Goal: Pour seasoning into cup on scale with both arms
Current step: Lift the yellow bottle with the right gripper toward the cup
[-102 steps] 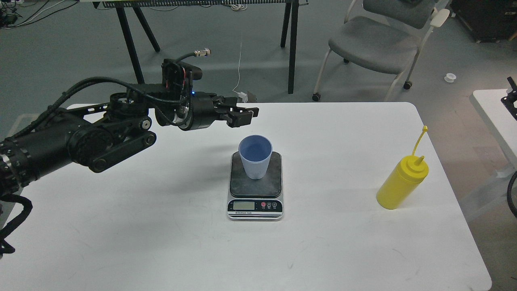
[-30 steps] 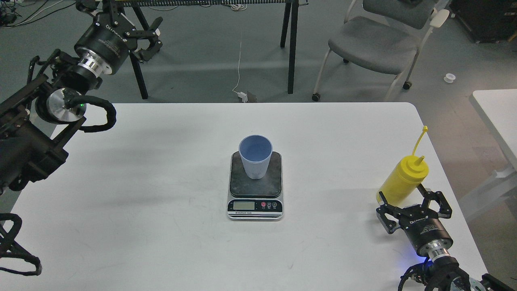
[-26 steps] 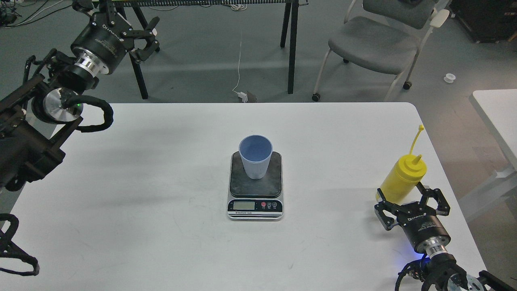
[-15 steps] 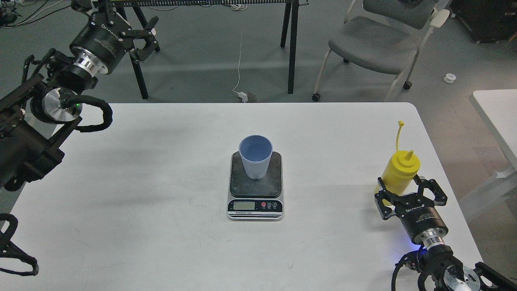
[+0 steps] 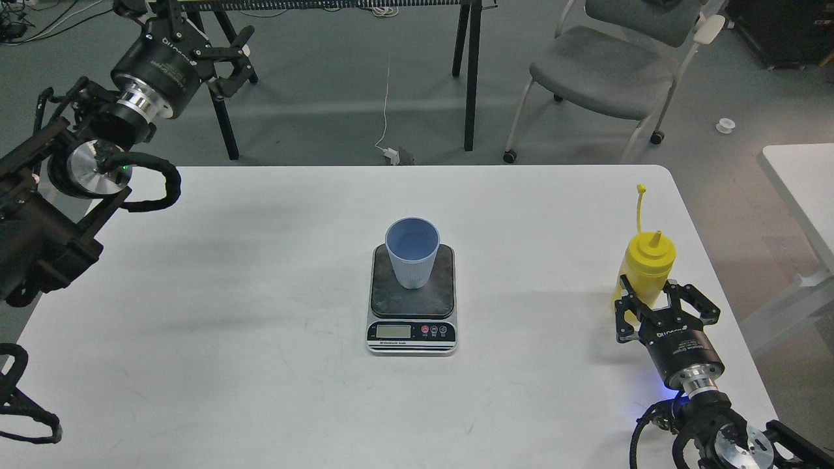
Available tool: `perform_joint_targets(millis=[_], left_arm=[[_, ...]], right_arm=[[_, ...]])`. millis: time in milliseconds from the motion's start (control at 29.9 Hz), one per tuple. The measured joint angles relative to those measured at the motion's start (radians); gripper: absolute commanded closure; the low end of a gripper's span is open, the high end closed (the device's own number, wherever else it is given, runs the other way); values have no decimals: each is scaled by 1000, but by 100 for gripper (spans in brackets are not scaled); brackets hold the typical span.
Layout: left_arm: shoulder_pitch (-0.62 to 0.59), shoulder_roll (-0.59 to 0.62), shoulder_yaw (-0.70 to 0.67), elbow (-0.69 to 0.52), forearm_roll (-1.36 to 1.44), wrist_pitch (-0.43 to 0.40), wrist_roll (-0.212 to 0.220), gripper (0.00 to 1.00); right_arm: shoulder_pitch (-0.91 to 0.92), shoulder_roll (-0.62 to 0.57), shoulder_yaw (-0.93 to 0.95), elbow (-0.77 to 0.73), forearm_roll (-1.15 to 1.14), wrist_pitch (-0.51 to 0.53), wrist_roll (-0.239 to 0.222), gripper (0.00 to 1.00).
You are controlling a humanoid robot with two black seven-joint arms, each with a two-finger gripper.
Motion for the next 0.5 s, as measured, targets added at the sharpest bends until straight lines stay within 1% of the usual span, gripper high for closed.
perform_joint_targets(millis=[234, 501], left_arm=[[2, 64, -1, -34, -1, -4, 0, 1], [28, 94, -12, -37, -6, -15, -2, 1]], right_arm=[[67, -108, 34, 88, -57, 0, 0, 60], [225, -135, 82, 105, -235, 0, 0, 61]])
